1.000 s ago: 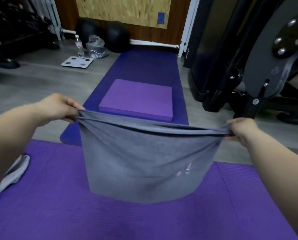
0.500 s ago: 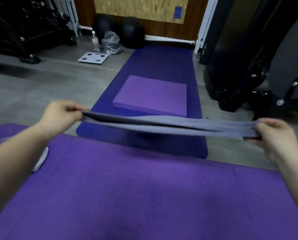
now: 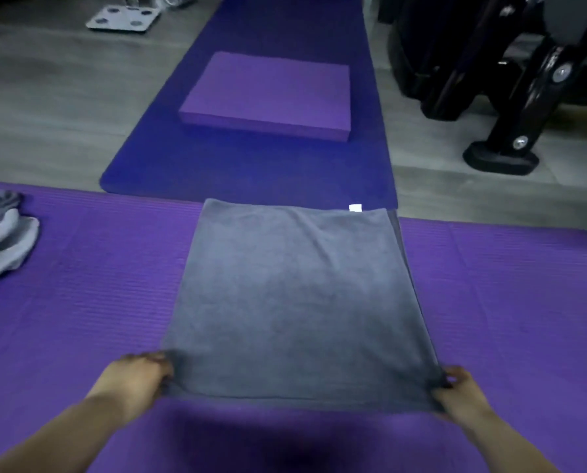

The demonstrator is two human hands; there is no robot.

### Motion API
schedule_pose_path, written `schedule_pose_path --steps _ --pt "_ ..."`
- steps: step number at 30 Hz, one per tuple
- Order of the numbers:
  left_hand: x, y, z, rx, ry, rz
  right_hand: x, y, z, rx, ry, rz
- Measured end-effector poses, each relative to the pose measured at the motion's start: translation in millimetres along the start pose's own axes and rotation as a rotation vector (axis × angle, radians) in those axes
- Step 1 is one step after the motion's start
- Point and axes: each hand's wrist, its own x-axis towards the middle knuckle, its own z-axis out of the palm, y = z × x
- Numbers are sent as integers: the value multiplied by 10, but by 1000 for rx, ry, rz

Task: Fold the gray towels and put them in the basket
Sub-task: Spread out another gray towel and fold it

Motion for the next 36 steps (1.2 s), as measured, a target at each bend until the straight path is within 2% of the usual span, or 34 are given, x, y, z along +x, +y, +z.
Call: schedule_pose_path --steps 2,4,6,7,10,12,14,19,21,23,25,27,29,32,34,36 --pt "35 48 114 148 -69 39 -56 57 19 -62 -62 17" --pt "39 80 196 273 -145 84 -158 89 -17 -248 -216 44" --pt "54 159 236 326 -194 134 -262 96 -64 -400 -359 88" --pt "64 216 207 288 -194 148 -285 103 -72 -415 -373 88" --pt "219 299 126 -50 -8 115 -205 92 -48 -230 -202 16" --pt "368 384 55 -163 98 69 -81 113 14 -151 -85 -25" --pt "510 538 22 -132 79 69 -17 110 77 -179 -48 -33" --pt "696 812 -1 78 -125 151 52 71 109 -209 -38 -43" --pt "753 907 -114 126 -84 129 75 93 93 -226 -38 -66" --pt "877 1079 -310 32 16 113 60 84 99 -258 -62 -98" --pt "1104 1388 -552 -268 76 123 46 57 115 -286 -67 -166" --pt "1319 1851 -778 -564 57 171 12 38 137 -285 -71 -227" --pt "1478 2376 -946 -713 19 227 -15 34 151 -278 -91 -281" --pt "1630 2974 -1068 -746 -60 267 -44 43 143 -252 -131 -316" --pt "1665 3171 -1046 -744 -110 282 -81 51 105 -249 -148 -327" --pt "1654 3232 -990 -696 -92 300 -142 75 70 -268 -150 -342"
